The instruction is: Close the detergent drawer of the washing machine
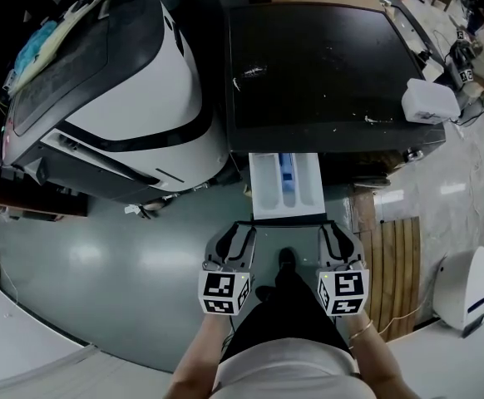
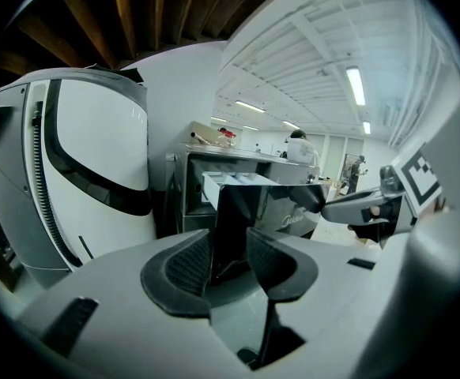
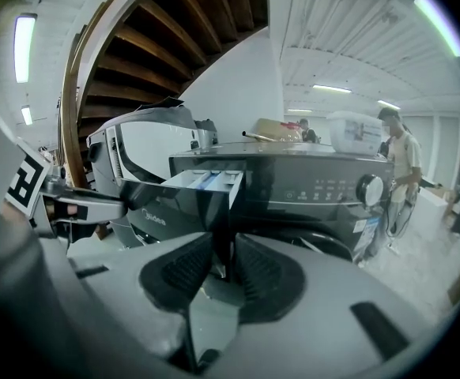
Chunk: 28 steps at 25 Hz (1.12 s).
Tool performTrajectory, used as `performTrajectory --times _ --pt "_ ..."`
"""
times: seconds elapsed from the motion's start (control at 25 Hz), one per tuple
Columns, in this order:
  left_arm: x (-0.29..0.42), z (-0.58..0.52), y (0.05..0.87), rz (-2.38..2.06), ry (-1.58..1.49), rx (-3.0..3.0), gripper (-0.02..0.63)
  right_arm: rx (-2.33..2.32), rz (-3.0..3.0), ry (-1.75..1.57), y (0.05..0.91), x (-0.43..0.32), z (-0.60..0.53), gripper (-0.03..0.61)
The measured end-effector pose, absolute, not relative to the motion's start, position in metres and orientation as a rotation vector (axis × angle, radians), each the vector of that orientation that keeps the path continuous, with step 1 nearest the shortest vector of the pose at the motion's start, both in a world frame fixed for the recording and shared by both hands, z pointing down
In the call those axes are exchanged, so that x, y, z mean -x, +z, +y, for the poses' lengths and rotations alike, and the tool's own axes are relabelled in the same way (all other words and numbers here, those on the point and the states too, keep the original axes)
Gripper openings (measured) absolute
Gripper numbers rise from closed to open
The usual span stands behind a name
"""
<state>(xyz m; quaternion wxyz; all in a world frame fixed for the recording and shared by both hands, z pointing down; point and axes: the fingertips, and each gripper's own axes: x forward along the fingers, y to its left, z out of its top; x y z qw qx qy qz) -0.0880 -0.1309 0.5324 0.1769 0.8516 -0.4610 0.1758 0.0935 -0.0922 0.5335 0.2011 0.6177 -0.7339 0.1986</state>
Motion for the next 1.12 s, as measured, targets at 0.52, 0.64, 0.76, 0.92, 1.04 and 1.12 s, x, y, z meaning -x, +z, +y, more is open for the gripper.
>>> performTrajectory --times 0.52,0.64,0.76,0.92,1.04,1.12 --pt "0.086 -0.132 0.533 -1.31 0.5 -2.399 0.133 -1.735 -2.045 0.566 0.534 -0.093 -0.094 0.078" --pt "0.086 -0.132 0.533 -1.319 0.499 -2.393 0.132 -1.739 -2.043 0.566 0.533 -0.093 -0.095 0.078" --pt "0.086 -0.136 0.533 -1.327 0.49 -2.384 0.129 -1.745 -2.041 0.567 0.533 -0.094 -0.098 0.078" --pt "0.085 -0.141 0.532 -1.33 0.495 -2.385 0.129 -1.746 -2.044 0.572 0.533 -0.094 -0.103 0.078" --pt "0.085 -0.143 0.532 -1.337 0.493 -2.384 0.129 -1.745 -2.046 0.573 0.533 -0.094 -0.105 0.078" --pt "0.085 -0.145 0.533 -1.345 0.488 -2.38 0.129 -1.745 -2.047 0.571 0.533 -0.094 -0.107 0.078"
